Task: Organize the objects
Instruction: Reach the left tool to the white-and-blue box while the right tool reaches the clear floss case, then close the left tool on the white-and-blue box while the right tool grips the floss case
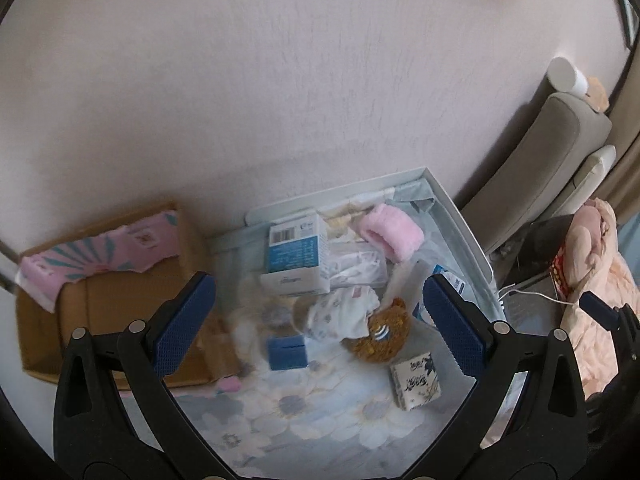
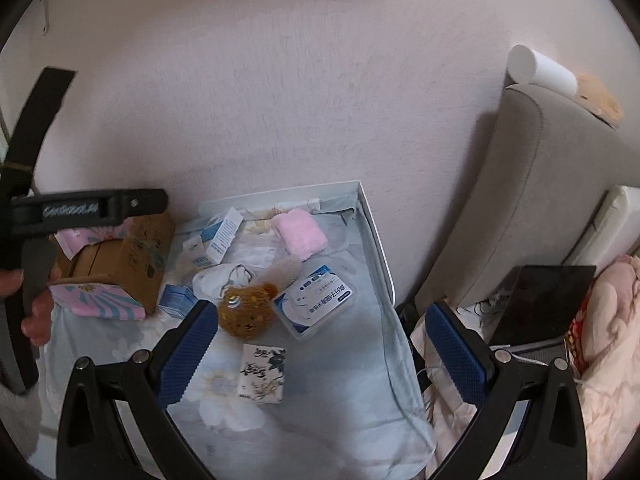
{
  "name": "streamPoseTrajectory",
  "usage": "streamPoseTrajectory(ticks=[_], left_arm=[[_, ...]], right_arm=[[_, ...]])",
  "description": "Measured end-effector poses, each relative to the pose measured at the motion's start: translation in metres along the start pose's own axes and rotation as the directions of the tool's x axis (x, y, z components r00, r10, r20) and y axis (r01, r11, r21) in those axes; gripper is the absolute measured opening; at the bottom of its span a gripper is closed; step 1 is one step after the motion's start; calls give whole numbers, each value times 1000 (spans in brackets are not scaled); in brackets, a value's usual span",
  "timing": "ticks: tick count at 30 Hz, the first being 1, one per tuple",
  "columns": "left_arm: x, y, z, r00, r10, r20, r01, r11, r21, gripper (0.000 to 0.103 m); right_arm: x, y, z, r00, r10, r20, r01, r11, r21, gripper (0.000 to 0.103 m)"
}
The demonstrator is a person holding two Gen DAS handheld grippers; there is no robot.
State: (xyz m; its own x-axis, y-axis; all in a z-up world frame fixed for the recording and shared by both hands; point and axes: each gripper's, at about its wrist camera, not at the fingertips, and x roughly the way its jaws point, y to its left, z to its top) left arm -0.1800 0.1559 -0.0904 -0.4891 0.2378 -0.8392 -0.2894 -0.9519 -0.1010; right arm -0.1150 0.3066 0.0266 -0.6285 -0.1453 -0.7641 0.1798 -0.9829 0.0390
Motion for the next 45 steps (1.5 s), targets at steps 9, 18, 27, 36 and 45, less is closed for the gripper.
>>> streamPoseTrajectory(ticks=[9,18,27,36,45], left_arm=[[67,6,22,992,-17,-128,11,999,-51,99],[126,30,28,957,-59,-284,17,989,-149,93],[162,32,23,934,-43,-354,-19,985,-171,92],[185,41,11,912,-83,-402,-5,977,-213,76],[181,44,3,922,-132,-364,41,968,-248,68]], right_arm=[[41,-13,8,995,88,-35,-93,981,-171,103],[90,-16,10,983,150,-110,-177,935,-307,103],[127,-1,11,958,213,-191,-276,864,-421,103],[158,8,2,929,226,-293,-349,797,-492,100],[165,9,-6,923,215,-319,-357,788,-501,86]])
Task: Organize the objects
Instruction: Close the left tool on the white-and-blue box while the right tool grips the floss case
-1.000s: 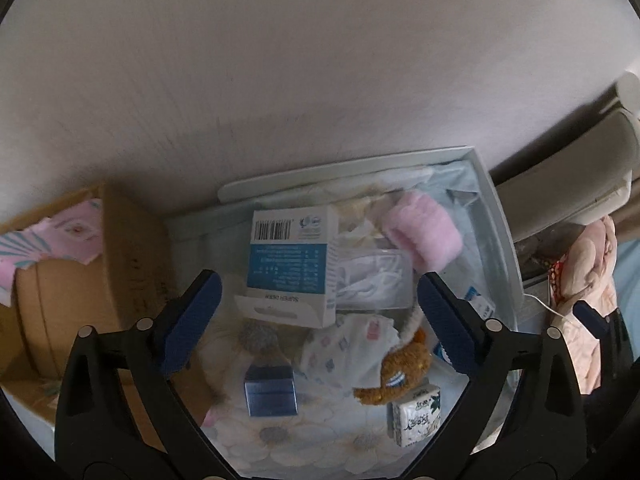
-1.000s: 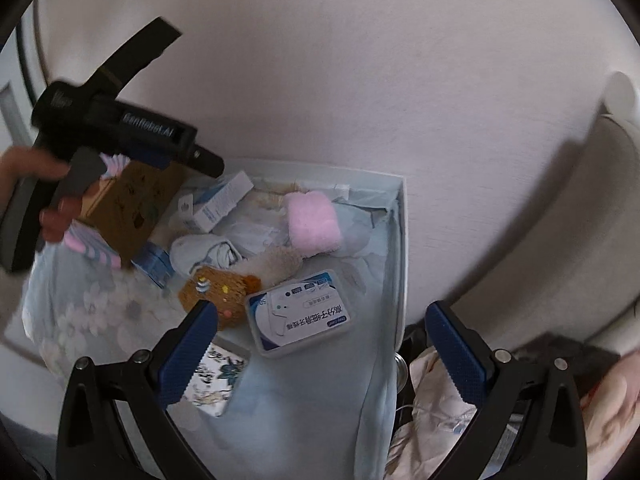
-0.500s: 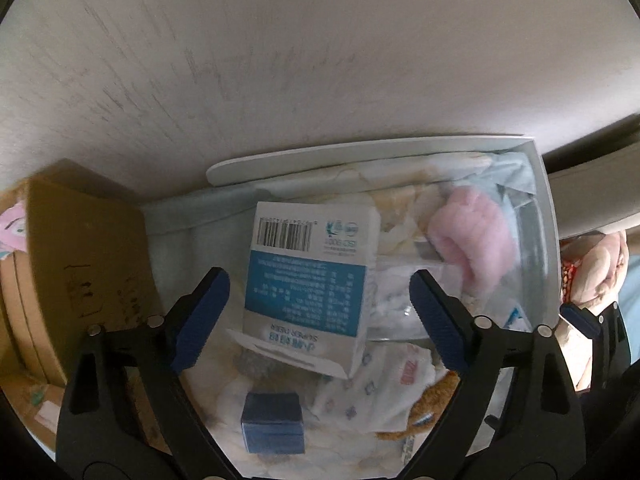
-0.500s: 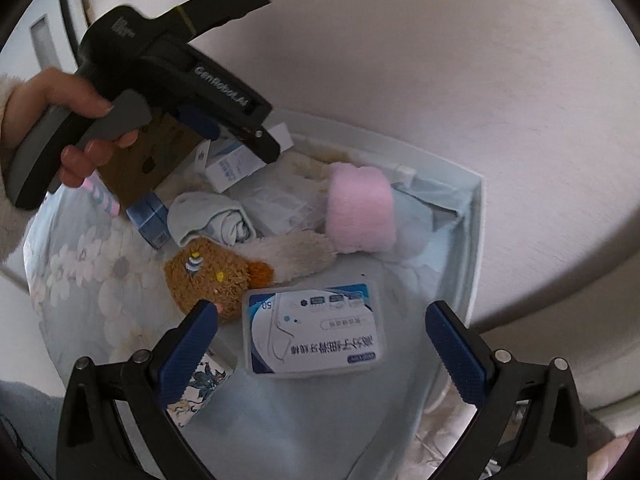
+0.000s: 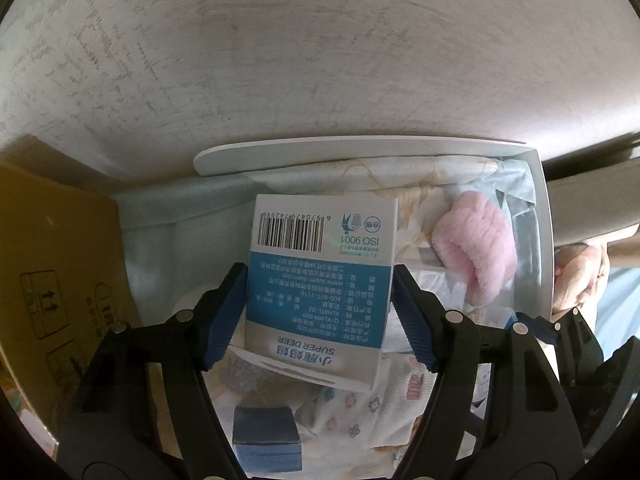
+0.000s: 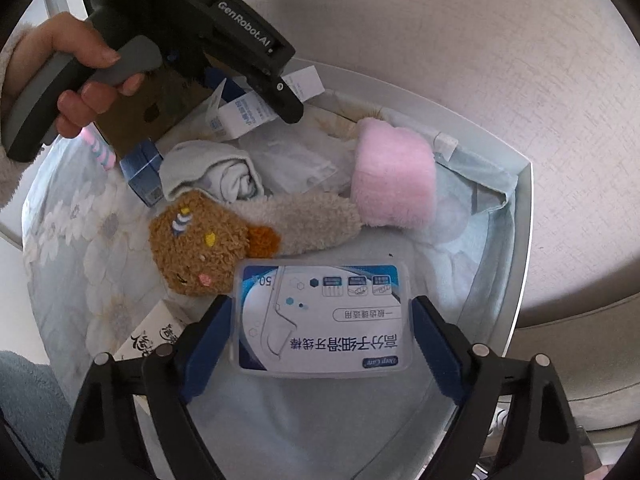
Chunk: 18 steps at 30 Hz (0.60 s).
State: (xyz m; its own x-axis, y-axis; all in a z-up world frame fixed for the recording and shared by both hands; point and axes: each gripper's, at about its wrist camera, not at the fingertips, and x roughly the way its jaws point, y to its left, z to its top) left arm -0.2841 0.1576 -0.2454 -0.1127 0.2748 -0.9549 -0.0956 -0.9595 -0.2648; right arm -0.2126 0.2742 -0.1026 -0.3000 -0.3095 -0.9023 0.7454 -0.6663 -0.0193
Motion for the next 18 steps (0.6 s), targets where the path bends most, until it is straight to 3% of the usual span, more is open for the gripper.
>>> streamPoseTrajectory(ticks=[7,18], left_arm=[[-6,-4,-8,1000,8,22,-8,1000,9,68],[-54,-25,-32,993,-17,119,10,998,57,68]], right_arm=[[-7,-1,-4,1000,-15,8,15,1000,26,86],[-40,-4,-3,999,-13,37,10,997,82,86]])
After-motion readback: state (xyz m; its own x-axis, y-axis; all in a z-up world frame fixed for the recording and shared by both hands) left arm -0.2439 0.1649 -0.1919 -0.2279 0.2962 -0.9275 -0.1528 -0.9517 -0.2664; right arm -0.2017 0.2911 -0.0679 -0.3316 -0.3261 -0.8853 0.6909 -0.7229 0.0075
